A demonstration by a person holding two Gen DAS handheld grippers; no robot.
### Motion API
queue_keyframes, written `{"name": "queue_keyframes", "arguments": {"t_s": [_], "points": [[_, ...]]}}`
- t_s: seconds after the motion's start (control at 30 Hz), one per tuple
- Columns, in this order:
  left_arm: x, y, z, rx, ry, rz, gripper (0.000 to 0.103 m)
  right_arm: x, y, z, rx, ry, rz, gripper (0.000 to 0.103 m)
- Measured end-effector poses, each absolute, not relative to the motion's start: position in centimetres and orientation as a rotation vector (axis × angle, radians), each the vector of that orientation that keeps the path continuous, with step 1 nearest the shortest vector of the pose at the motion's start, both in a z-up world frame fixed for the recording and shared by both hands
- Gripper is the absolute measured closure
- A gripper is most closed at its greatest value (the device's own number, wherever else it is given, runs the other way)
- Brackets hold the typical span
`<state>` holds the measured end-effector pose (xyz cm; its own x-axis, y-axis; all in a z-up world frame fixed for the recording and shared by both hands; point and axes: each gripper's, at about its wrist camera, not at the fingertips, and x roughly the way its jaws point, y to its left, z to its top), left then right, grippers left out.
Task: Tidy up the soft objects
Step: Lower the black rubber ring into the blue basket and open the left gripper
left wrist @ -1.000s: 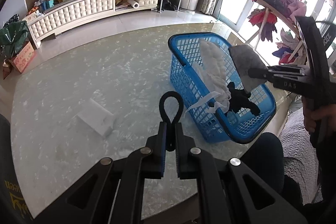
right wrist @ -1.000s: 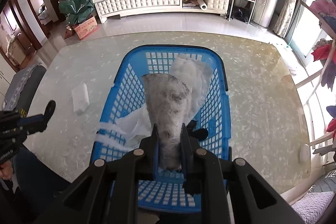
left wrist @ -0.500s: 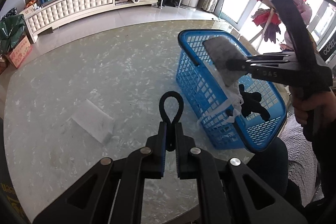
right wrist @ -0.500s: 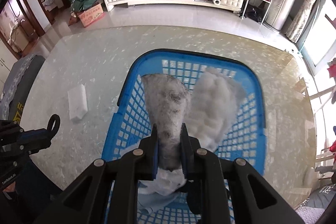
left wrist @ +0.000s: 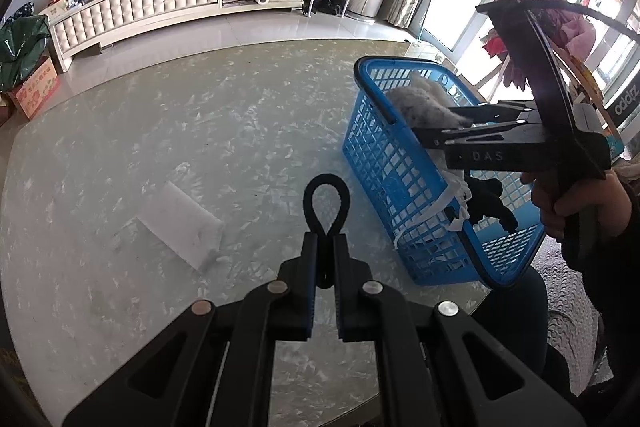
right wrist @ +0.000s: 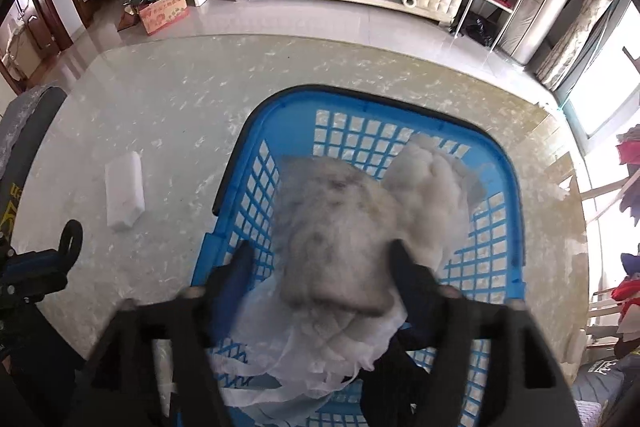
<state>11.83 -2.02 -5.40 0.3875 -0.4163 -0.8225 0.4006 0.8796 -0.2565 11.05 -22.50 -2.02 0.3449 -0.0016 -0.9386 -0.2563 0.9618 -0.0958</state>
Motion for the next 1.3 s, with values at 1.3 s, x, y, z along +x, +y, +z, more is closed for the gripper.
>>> {"name": "queue_keyframes", "arguments": {"t_s": [1.3], "points": [[7.7, -11.6, 1.8, 0.145, 0.945, -0.611, 0.097, 1.0, -30.9, 5.3, -0.133, 1.042, 0.113, 0.0]]}}
